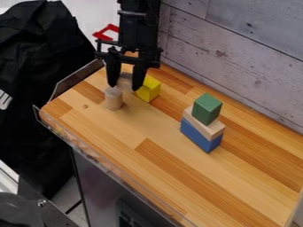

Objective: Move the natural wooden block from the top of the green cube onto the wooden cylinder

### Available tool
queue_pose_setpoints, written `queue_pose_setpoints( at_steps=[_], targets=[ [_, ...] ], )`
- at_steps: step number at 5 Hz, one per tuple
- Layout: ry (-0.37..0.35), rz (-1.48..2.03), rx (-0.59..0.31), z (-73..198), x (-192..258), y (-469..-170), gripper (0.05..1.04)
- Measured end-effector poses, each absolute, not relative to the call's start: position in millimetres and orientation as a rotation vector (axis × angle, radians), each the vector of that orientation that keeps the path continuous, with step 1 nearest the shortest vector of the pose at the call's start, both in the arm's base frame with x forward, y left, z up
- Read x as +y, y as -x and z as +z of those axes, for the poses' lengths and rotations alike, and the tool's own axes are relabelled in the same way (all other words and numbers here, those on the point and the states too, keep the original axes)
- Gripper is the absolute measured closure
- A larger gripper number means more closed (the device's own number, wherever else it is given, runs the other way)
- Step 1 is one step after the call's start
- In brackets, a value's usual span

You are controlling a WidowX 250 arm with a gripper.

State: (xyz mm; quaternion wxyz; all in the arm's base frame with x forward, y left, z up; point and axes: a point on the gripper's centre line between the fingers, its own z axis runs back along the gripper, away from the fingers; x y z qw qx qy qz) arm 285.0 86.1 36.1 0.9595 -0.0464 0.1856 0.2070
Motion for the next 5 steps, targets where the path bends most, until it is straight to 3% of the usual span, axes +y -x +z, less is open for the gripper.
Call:
queue_pose_setpoints(
  at_steps=[5],
  targets=[
    [0.094,0.488,0.399,23.0,104.9,-264.6,0.55]
  ],
)
